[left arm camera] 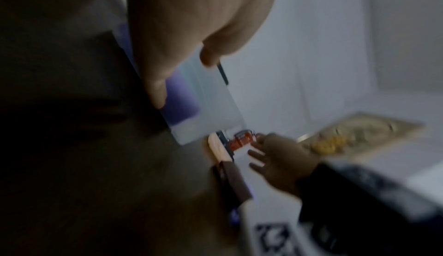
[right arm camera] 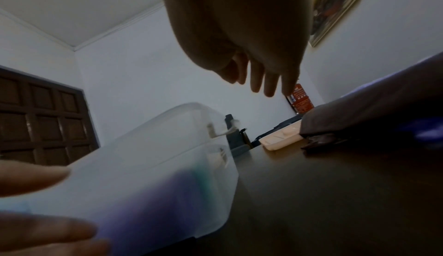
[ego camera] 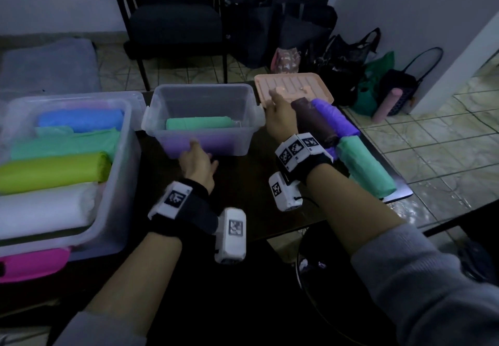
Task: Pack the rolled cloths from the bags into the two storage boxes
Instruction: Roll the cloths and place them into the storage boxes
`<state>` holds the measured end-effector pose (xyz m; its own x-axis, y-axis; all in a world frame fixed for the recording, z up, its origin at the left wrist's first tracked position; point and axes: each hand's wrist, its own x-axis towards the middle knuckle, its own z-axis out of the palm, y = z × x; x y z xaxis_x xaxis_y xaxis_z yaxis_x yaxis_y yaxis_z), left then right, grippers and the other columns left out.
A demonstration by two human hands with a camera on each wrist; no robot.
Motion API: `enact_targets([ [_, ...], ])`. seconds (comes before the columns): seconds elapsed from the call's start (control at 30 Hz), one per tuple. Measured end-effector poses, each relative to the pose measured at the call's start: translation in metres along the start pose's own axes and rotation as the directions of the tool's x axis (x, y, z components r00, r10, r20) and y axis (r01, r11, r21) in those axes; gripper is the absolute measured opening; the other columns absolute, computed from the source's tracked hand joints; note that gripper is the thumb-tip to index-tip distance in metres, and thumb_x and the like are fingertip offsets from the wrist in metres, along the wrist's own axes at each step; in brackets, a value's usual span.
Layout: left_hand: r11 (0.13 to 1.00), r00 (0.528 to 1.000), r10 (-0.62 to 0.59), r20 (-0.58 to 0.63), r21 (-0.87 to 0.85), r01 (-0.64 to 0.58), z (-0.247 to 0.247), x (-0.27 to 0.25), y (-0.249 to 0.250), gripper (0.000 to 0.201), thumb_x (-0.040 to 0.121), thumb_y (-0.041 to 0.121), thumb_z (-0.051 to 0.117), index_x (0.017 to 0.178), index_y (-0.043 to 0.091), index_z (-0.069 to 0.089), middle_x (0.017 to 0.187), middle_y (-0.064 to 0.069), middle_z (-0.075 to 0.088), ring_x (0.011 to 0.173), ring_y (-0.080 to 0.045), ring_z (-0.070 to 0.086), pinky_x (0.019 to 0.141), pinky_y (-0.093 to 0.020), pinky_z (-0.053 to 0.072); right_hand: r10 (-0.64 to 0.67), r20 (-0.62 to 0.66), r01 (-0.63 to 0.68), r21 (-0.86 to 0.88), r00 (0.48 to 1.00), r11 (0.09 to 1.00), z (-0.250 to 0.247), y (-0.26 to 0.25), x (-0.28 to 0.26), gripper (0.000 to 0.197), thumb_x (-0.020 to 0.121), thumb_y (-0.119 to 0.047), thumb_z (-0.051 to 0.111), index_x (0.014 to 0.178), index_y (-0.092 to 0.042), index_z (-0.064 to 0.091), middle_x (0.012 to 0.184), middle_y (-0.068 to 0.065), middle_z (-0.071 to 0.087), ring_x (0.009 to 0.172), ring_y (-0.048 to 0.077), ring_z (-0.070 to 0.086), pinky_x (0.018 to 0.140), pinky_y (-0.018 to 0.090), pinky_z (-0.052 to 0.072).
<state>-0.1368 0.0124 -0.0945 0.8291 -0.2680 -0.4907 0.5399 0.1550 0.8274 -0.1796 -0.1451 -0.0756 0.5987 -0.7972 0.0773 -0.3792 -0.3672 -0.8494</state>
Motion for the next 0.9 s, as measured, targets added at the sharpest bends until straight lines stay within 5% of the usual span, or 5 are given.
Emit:
enact_targets([
  [0.07,0.918,0.994,0.014,0.111,0.394,-0.057,0.007,-0.011,-0.022,0.049,0.099,0.031,0.042,0.142,0.011,0.032,0.137,-0.006,0.044,0.124,-0.027,0.045,0.102,-0.04,0.04,0.037,-0.113,-0.044,-0.058,0.993,0.997,-0.016,0.013,-0.002,0.042,0.095,-0.006,0.043,0.136,-0.013,0.045,0.138,0.01,0.048,0.126,0.022,0.048,0.1,0.03,0.039],
  [0.17,0.496,0.95,-0.013,0.313,0.826,-0.266,0.015,-0.03,-0.053,0.058,0.099,0.037,0.038,0.149,0.015,0.02,0.157,-0.009,0.014,0.144,-0.026,0.016,0.117,-0.039,0.016,0.124,-0.238,-0.19,-0.281,0.963,0.941,-0.044,0.041,-0.005,0.043,0.086,-0.006,0.052,0.128,-0.014,0.052,0.131,0.011,0.051,0.121,0.027,0.049,0.099,0.042,0.043],
  [0.37,-0.05,0.873,-0.176,0.455,0.882,-0.469,0.005,-0.041,-0.085,0.061,0.099,0.049,0.025,0.151,0.025,0.004,0.157,-0.006,-0.016,0.144,-0.023,-0.018,0.116,-0.04,-0.008,0.342,-0.358,-0.483,-0.461,0.869,0.745,-0.12,0.097,-0.03,0.057,0.09,-0.026,0.053,0.136,0.0,0.034,0.142,0.022,0.034,0.131,0.034,0.033,0.105,0.045,0.03],
  [0.73,-0.134,0.855,-0.183,0.485,0.85,-0.51,-0.002,-0.042,-0.086,0.065,0.098,0.052,0.024,0.15,0.026,-0.003,0.156,-0.005,-0.021,0.143,-0.022,-0.022,0.115,-0.038,-0.011,0.536,0.155,-0.363,-0.579,0.83,0.73,-0.137,0.102,-0.039,0.059,0.076,-0.029,0.077,0.119,0.005,0.057,0.107,0.012,0.058,0.093,0.021,0.054,0.068,0.026,0.041],
  [0.9,-0.092,0.851,-0.186,0.492,0.853,-0.513,-0.002,-0.04,-0.085,0.064,0.097,0.053,0.025,0.15,0.027,0.001,0.156,-0.004,-0.019,0.143,-0.021,-0.021,0.115,-0.038,-0.01,0.519,0.251,-0.337,-0.524,0.817,0.783,-0.105,0.089,-0.054,0.064,0.072,-0.031,0.08,0.123,-0.001,0.055,0.111,0.008,0.056,0.098,0.02,0.055,0.076,0.029,0.044],
])
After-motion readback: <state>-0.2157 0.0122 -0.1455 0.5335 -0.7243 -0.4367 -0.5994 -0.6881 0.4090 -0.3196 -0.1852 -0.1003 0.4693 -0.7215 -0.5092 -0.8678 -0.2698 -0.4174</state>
